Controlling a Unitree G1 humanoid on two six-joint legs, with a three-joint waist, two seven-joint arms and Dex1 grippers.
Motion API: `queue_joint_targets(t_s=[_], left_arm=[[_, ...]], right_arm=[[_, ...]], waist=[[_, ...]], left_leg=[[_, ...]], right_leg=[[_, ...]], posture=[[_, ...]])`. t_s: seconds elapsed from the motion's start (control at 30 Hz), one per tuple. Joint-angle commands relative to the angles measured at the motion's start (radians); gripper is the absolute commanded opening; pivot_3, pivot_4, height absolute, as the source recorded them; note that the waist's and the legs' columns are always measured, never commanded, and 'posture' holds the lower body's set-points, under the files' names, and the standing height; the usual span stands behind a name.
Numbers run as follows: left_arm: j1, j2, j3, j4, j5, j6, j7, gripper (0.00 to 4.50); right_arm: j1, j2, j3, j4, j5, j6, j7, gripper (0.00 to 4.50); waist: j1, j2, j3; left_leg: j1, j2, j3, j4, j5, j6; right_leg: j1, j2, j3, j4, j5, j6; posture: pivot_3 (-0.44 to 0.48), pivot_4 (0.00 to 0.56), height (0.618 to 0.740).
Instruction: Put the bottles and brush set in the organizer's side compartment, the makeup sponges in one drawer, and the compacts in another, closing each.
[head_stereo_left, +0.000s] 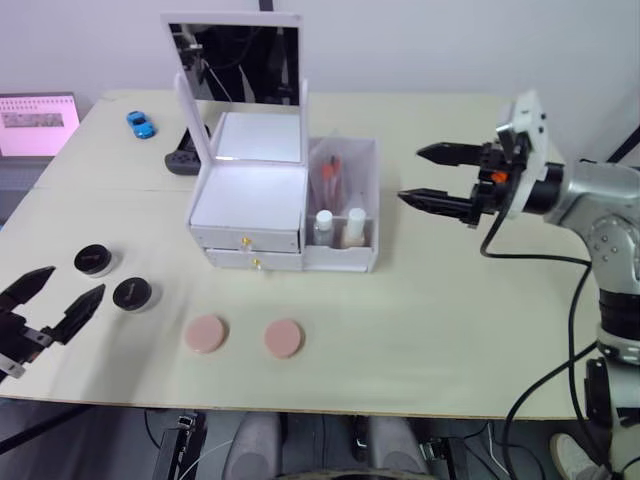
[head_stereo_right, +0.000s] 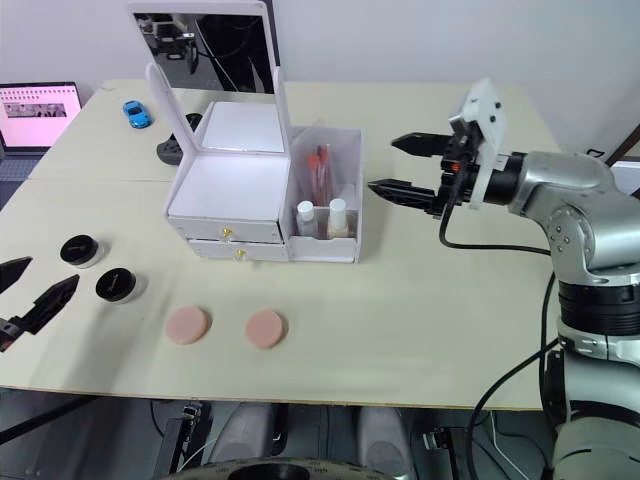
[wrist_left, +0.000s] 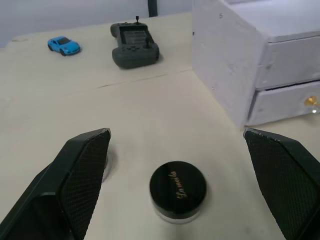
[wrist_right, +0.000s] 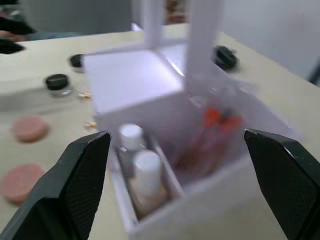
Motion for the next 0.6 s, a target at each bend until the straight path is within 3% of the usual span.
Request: queue_joint_targets(t_s=[0.03, 0.17, 0.33, 0.6], left_arm=[[0.03, -0.055, -0.034, -0.15, -0.032, 0.025, 0.085, 4.48], [0.082, -0.169, -0.142, -0.291, -0.017, 0.027, 0.17, 4.48], [0.104, -0.281, -0.327, -0.33, 0.121, -0.026, 0.255, 4.48], [-0.058, -0.335, -0.55, -0.291, 0.238, -0.047, 0.347, 4.48]], right_arm=[[-0.065, -0.015, 0.012, -0.057, 0.029, 0.026, 0.018, 4.47], [-0.121, -0.04, 0.031, -0.086, 0.068, 0.098, 0.05, 4.47], [-0.18, -0.037, 0.051, -0.095, 0.073, 0.128, 0.036, 4.47], [-0.194, -0.043, 0.048, -0.134, 0.075, 0.184, -0.022, 4.47]], waist=[[0.003, 0.0, 0.0], [0.004, 0.0, 0.0], [0.005, 0.0, 0.0], [0.005, -0.001, 0.0]], left_leg=[[0.0, 0.0, 0.001, 0.001, 0.0, 0.0], [0.0, -0.001, 0.003, 0.001, 0.0, 0.0], [0.0, -0.001, 0.003, -0.001, 0.0, 0.0], [0.0, 0.0, 0.002, 0.002, 0.0, 0.0]], right_leg=[[0.001, -0.001, 0.0, 0.0, 0.0, 0.0], [0.004, -0.002, 0.0, -0.001, 0.001, -0.002], [0.004, -0.001, 0.0, -0.001, 0.002, -0.003], [0.005, 0.001, 0.0, 0.0, 0.0, 0.0]], posture=[[0.0, 0.15, 0.726], [0.0, 0.15, 0.726], [0.0, 0.15, 0.726], [0.0, 0.15, 0.726]])
